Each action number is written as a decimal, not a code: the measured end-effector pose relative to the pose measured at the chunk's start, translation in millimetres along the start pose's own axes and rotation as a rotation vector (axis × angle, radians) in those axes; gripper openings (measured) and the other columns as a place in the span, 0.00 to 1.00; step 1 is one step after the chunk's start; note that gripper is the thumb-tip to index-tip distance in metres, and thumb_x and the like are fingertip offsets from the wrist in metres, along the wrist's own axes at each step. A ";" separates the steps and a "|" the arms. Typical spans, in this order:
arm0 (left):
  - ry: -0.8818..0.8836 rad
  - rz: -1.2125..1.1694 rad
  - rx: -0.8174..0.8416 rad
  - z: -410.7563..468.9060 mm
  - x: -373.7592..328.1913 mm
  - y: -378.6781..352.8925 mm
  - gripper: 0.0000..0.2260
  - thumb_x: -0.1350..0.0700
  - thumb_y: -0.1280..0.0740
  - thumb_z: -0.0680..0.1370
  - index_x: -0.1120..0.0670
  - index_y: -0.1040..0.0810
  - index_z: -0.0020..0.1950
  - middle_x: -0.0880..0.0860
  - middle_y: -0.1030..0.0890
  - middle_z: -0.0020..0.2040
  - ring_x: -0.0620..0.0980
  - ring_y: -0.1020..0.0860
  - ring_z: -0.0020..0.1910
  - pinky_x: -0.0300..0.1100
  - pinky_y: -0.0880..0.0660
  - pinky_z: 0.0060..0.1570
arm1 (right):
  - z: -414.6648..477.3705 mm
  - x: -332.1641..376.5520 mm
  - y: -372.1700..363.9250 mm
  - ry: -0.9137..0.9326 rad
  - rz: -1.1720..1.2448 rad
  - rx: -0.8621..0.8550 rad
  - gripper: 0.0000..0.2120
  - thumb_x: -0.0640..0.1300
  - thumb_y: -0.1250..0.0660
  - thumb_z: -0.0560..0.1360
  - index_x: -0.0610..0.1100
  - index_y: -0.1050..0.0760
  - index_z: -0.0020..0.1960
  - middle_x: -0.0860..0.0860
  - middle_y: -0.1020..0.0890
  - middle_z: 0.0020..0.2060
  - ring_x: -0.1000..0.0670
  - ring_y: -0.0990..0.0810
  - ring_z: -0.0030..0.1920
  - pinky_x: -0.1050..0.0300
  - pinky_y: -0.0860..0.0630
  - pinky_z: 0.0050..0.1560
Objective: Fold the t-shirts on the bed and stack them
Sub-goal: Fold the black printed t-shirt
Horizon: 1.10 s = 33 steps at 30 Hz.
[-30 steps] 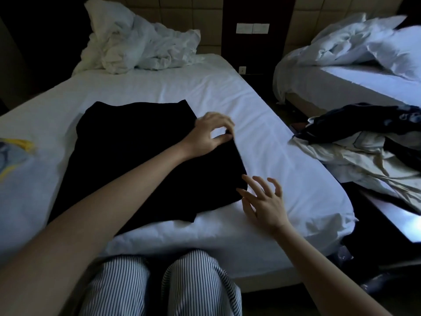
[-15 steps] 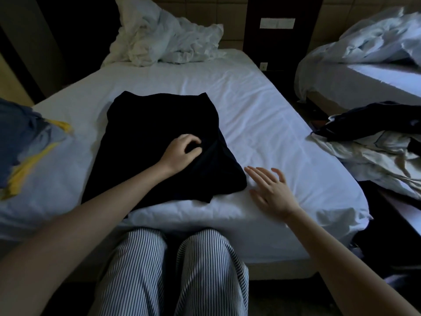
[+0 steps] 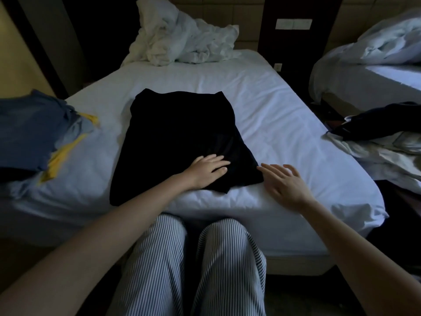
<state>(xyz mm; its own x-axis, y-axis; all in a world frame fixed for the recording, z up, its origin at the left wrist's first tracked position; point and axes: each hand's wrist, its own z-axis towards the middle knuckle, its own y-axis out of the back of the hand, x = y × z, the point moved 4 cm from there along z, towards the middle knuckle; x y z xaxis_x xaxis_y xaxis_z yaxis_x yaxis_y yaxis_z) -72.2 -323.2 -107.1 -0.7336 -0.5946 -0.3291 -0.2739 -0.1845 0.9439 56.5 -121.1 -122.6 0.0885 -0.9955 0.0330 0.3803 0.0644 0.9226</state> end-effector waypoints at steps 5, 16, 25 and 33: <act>-0.015 -0.047 -0.191 -63.8 51.8 28.5 0.20 0.46 0.40 0.79 0.50 0.30 0.70 0.51 0.33 0.73 0.50 0.40 0.74 0.49 0.45 0.73 | 6.0 23.1 2.5 -0.061 0.078 -0.063 0.27 0.56 0.46 0.74 0.47 0.32 0.70 0.48 0.26 0.66 0.45 0.26 0.64 0.49 0.41 0.64; 0.162 -0.010 -0.319 -171.0 129.1 26.2 0.30 0.32 0.43 0.67 0.52 0.21 0.57 0.50 0.26 0.67 0.51 0.31 0.68 0.49 0.38 0.67 | 24.4 70.5 -16.7 -0.075 0.144 0.121 0.34 0.65 0.55 0.67 0.56 0.31 0.69 0.55 0.33 0.71 0.46 0.40 0.73 0.47 0.44 0.69; 0.207 -0.090 -0.369 -175.3 129.3 18.3 0.31 0.34 0.46 0.69 0.52 0.21 0.60 0.48 0.27 0.68 0.50 0.33 0.70 0.50 0.39 0.70 | 28.3 77.1 -21.8 -0.187 0.185 0.138 0.17 0.46 0.40 0.79 0.55 0.30 0.67 0.54 0.33 0.71 0.47 0.40 0.73 0.52 0.47 0.68; 0.306 -0.130 -0.528 -170.9 122.5 32.3 0.12 0.60 0.41 0.81 0.61 0.24 0.62 0.64 0.20 0.56 0.62 0.22 0.56 0.48 0.29 0.52 | 27.5 88.5 -0.6 -0.416 0.502 0.039 0.12 0.40 0.39 0.79 0.39 0.22 0.59 0.41 0.19 0.52 0.40 0.23 0.56 0.56 0.34 0.48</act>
<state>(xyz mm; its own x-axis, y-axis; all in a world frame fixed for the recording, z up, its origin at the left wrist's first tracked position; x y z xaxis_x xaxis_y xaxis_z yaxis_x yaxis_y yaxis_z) -64.6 -535.8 -112.2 -0.4819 -0.7244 -0.4930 0.0533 -0.5858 0.8087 38.8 -211.2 -109.6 -0.1198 -0.7895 0.6020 0.3513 0.5334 0.7695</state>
